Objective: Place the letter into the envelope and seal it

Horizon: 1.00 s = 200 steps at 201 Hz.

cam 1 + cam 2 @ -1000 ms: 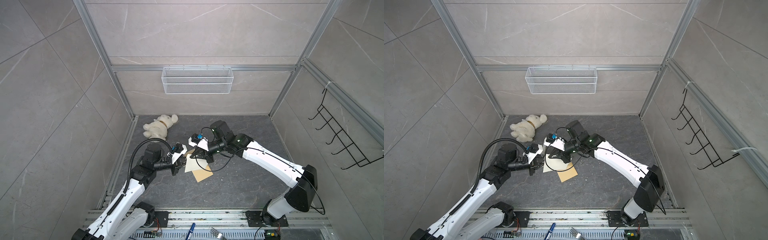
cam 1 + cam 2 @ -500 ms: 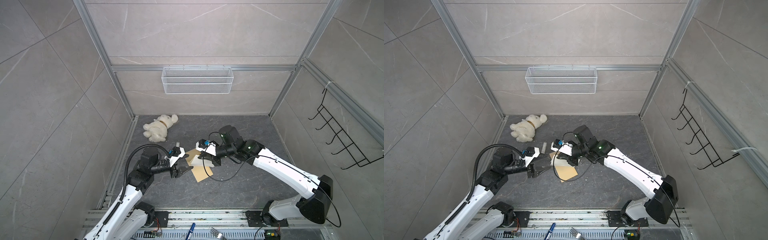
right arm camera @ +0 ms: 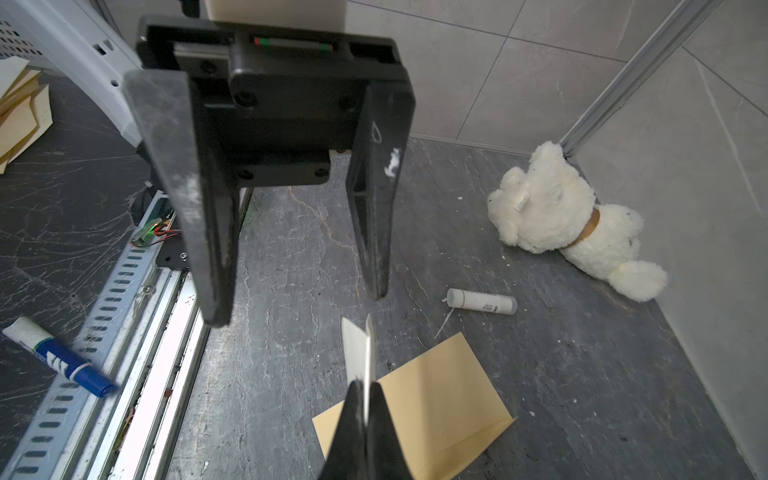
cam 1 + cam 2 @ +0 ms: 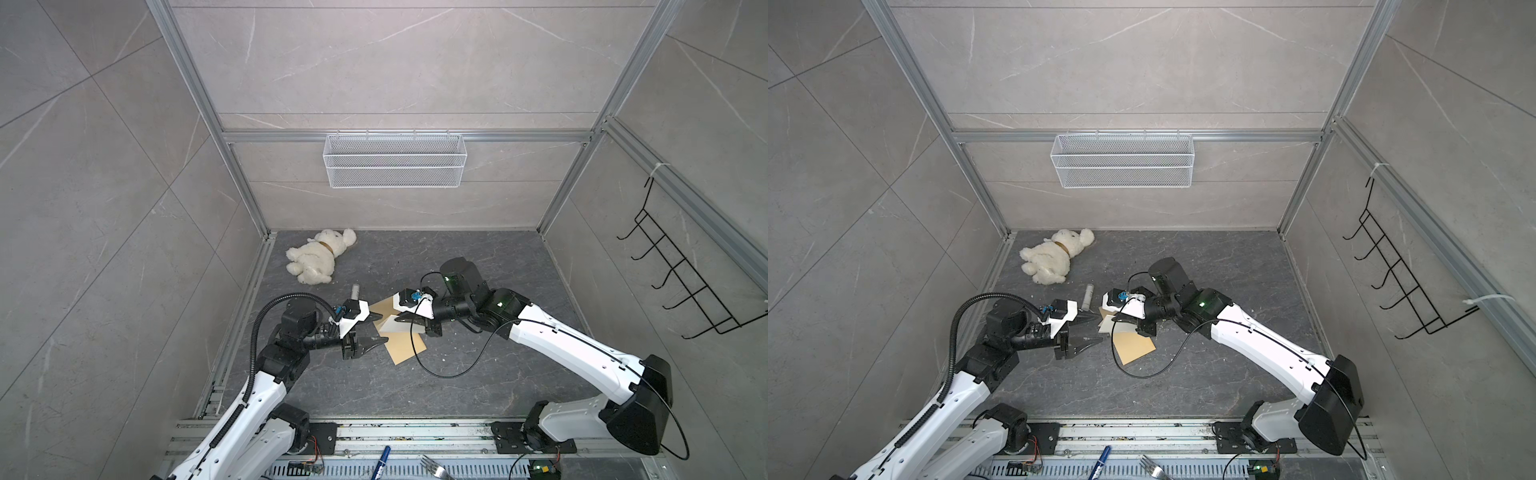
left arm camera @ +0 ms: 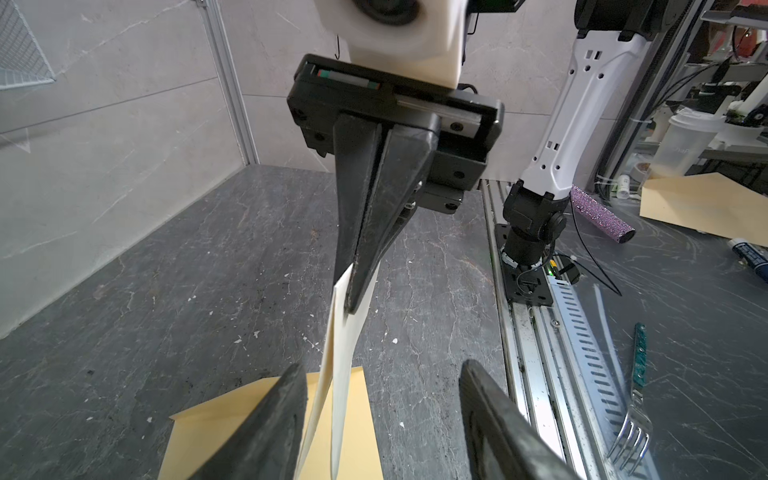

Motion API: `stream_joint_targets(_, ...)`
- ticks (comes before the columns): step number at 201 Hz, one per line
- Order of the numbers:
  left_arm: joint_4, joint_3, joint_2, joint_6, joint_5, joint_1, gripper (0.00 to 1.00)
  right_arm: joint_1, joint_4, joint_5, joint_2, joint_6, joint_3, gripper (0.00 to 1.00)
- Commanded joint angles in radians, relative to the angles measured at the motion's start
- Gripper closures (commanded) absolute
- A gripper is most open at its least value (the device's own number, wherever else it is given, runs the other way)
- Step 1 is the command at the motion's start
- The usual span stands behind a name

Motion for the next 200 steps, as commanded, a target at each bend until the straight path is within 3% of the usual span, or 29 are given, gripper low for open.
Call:
stream_joint_targets(1,0.035,0.024,-0.004,-0.002,0.042,0.004,0.44,0.02,0.022,-0.027,0.012,-0.025,-0.003,1.0)
stream_joint_targets(94,0.018,0.028,-0.013,0.026,0.036,0.004,0.63,0.064,0.019,-0.033,0.047,-0.029,0.021,1.0)
stream_joint_targets(158,-0.004,0.032,-0.01,0.044,0.042,0.004,0.99,0.071,0.018,-0.03,0.067,-0.017,0.042,1.0)
stream_joint_targets(200,-0.013,0.037,-0.007,0.049,0.046,0.004,1.0,0.071,0.023,-0.029,0.063,-0.001,0.043,1.0)
